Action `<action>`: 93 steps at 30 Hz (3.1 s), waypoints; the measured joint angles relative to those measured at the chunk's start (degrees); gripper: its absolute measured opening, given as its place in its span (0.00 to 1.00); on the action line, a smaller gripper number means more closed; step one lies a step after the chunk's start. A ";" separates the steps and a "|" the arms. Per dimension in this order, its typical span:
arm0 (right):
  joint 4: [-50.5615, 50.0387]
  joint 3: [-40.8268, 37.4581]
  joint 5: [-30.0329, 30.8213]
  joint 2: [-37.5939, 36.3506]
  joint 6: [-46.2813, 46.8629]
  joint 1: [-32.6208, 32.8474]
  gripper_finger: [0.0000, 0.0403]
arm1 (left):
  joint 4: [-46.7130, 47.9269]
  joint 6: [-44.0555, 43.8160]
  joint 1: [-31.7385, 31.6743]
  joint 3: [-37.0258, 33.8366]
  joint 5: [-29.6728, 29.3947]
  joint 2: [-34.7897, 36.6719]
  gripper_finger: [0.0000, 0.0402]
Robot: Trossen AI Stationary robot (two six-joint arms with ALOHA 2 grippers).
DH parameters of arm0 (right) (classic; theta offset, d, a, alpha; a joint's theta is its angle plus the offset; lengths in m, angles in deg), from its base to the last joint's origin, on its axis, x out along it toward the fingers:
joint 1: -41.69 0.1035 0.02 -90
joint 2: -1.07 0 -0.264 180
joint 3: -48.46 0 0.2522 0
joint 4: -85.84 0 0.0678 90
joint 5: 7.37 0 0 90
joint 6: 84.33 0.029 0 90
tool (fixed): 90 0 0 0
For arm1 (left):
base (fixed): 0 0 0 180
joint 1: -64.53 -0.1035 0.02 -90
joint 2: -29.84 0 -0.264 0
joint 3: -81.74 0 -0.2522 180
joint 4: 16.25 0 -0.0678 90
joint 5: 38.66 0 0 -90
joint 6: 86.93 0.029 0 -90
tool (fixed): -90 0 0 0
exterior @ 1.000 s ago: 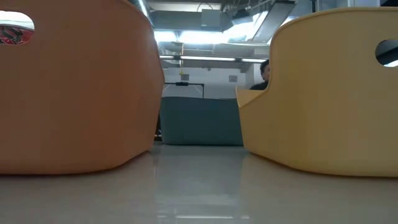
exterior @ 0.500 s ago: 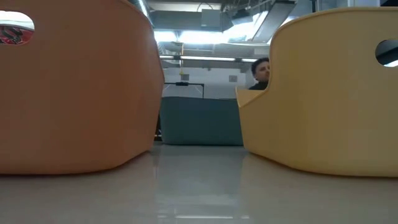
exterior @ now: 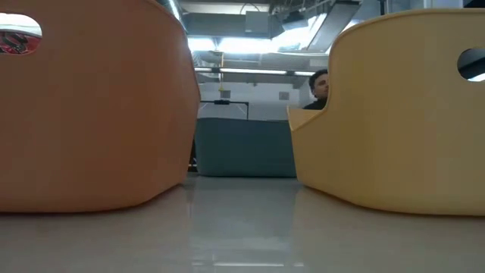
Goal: Sort soda cans
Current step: Put the red-black soda can into the orange bin
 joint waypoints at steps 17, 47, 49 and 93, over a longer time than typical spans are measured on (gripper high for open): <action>38.15 0.55 14.84 9.98 -56.79 -15.65 0.71 | -1.96 3.04 -0.12 0.00 0.00 0.00 0.00; 65.08 0.38 10.16 22.55 -86.97 -31.98 0.71 | -16.92 13.47 -0.84 0.14 8.39 -5.94 0.00; 67.11 0.37 10.23 22.99 -87.79 -31.95 0.71 | -16.47 13.47 -0.82 0.15 8.53 -6.27 0.00; 91.64 0.09 5.08 41.81 -88.14 -32.86 0.71 | 6.44 -5.61 4.17 0.00 6.51 1.01 0.00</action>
